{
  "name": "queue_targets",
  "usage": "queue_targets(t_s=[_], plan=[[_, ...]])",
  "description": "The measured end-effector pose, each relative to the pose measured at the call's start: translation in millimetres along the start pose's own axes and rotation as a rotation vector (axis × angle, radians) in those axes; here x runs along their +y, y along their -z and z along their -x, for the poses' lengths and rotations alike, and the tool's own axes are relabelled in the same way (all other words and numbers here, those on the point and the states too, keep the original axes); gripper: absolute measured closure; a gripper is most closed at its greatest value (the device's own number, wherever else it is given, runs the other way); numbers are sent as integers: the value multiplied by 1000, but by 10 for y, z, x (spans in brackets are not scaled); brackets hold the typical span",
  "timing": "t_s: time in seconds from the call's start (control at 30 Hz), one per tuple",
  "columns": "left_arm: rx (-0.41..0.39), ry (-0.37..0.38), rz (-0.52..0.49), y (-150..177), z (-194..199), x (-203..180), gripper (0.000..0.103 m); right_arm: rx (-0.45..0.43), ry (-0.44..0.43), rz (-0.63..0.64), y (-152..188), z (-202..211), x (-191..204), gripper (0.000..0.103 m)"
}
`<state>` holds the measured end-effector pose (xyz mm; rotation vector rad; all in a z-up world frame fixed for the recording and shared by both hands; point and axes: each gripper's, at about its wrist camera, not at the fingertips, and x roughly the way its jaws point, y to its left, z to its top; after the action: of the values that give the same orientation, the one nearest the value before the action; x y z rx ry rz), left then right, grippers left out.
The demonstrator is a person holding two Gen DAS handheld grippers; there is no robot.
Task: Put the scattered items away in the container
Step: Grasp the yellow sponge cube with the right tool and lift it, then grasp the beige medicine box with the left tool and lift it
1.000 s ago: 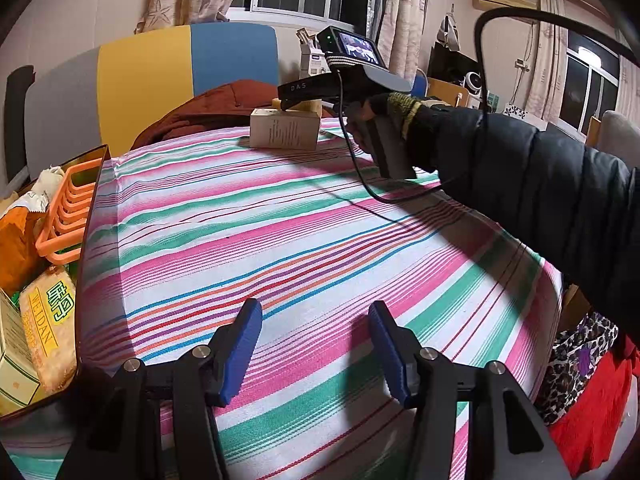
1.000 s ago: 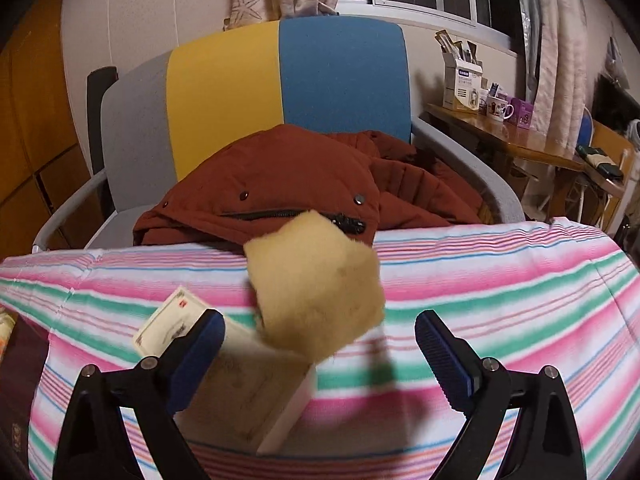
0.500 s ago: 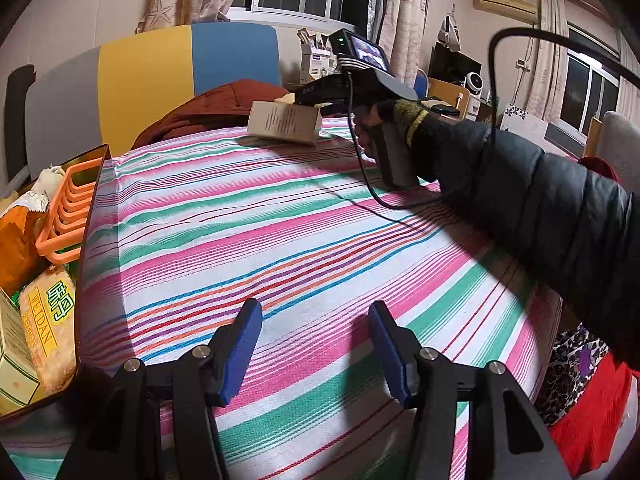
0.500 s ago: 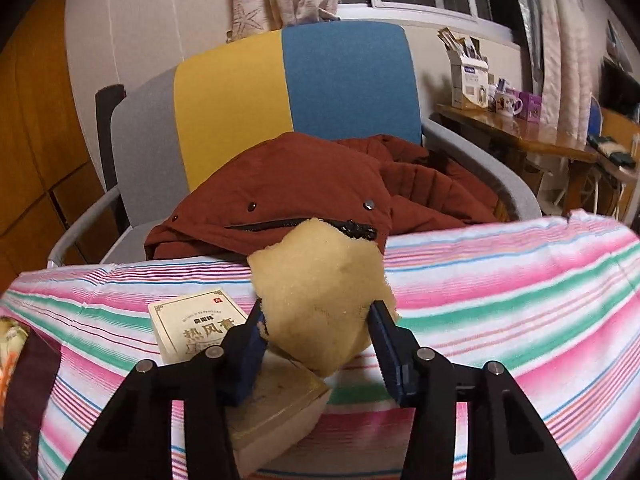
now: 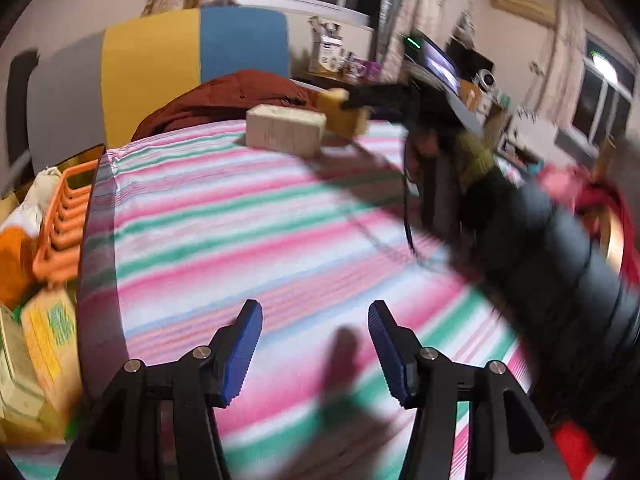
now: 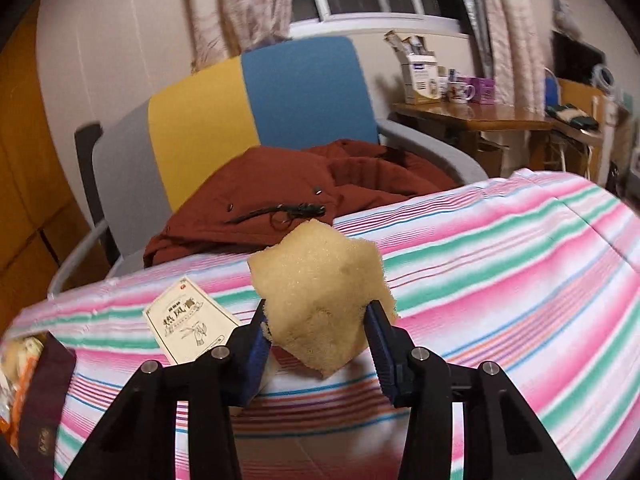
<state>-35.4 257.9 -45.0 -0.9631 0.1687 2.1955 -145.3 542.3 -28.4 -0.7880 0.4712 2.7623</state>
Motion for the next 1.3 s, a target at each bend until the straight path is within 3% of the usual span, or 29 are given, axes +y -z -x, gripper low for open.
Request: queue_targets(t_s=[0.13,0.17,0.27,0.4,0.5,0.6,0.7,0.77,0.9,1.13,1.3], plan=[[-16,-43,4,-548,-123,-1,45,-28,-2,-64,40,111,-145,57],[-1,-36,18,-661,-200,26,39,-31,1,-76,53,128,-174,57],[67,-4,65,-981,-496,99,31,-34,7,-90,55,140,-208,57],[137,58,182,-1295,-817,191,29,-49,18,-87,46,157,-205,57],[237,118,292,-1548,-1124,230,29,-52,17,-108,43,151,-248,57],[314,131,376,-1707,-1367,270,28,-54,10,-144,38,138,-315,57],[343,84,441,-1839,-1522,288,22,-58,5,-161,36,134,-343,57],[362,28,471,-1917,-1620,309,21,-61,4,-159,33,143,-336,57],[394,-8,559,-2032,-1843,378,21,-68,9,-159,27,162,-330,57],[421,-112,638,-2158,-2157,431,21,-61,11,-172,27,152,-349,57],[457,-146,630,-2076,-2334,451,20,-50,28,-173,28,132,-353,57]])
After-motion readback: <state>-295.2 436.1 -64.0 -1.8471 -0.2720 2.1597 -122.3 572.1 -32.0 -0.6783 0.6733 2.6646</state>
